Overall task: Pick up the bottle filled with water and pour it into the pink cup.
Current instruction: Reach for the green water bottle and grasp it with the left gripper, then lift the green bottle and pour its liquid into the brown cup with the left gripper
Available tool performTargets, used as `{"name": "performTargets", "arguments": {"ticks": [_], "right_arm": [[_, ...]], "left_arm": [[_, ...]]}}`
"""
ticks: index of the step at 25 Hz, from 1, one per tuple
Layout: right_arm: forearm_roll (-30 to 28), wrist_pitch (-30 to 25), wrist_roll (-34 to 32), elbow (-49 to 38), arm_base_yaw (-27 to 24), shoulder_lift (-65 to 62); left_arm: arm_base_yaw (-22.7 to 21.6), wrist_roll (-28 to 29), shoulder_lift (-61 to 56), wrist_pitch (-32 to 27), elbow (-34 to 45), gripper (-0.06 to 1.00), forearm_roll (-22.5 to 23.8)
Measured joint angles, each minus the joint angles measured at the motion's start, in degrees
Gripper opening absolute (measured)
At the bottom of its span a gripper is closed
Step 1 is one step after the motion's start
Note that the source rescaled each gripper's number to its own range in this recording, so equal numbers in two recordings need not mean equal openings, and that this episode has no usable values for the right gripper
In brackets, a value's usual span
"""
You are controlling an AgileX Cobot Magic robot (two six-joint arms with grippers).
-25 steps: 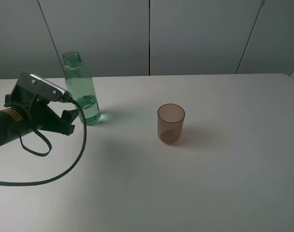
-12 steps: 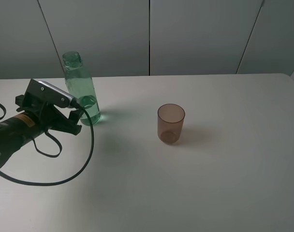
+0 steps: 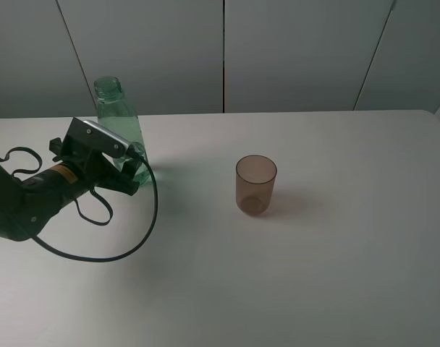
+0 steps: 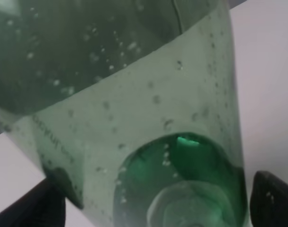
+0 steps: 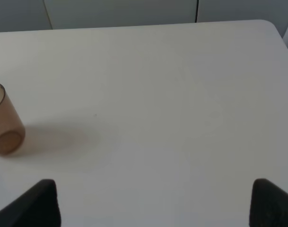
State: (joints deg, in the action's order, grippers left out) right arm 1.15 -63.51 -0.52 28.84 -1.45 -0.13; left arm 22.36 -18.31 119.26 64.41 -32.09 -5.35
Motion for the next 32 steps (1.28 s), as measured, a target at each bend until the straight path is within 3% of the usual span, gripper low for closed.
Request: {"name": "performTargets", "arguments": {"ticks": [15,16,17,18,19,27,32], "right_arm": [[0.0,0.0,0.0,0.0,0.0,0.0],[0.0,0.0,0.0,0.0,0.0,0.0],[0.0,0.0,0.0,0.0,0.0,0.0],[0.0,0.0,0.0,0.0,0.0,0.0],[0.0,0.0,0.0,0.0,0.0,0.0],[0.0,0.0,0.0,0.0,0.0,0.0],[0.0,0.0,0.0,0.0,0.0,0.0]], "left_arm": [[0.0,2.29,5.87,1.14,-7.86,0.98,3.02],[0.0,2.42,5.89,1.24,-7.99,0.94,3.02],[0.0,2.54,5.89,1.23,-8.01,0.73,3.02],[0.0,2.83,5.89,1.34,-8.11,0.33,3.02],[0.0,2.94,5.99,1.34,-8.11,0.07,3.36],[0.0,-0.06,5.99,1.11,-8.9,0.04,4.54],[-1.21,-4.07,5.99,-2.02,-17.88,0.04,9.07]]}}
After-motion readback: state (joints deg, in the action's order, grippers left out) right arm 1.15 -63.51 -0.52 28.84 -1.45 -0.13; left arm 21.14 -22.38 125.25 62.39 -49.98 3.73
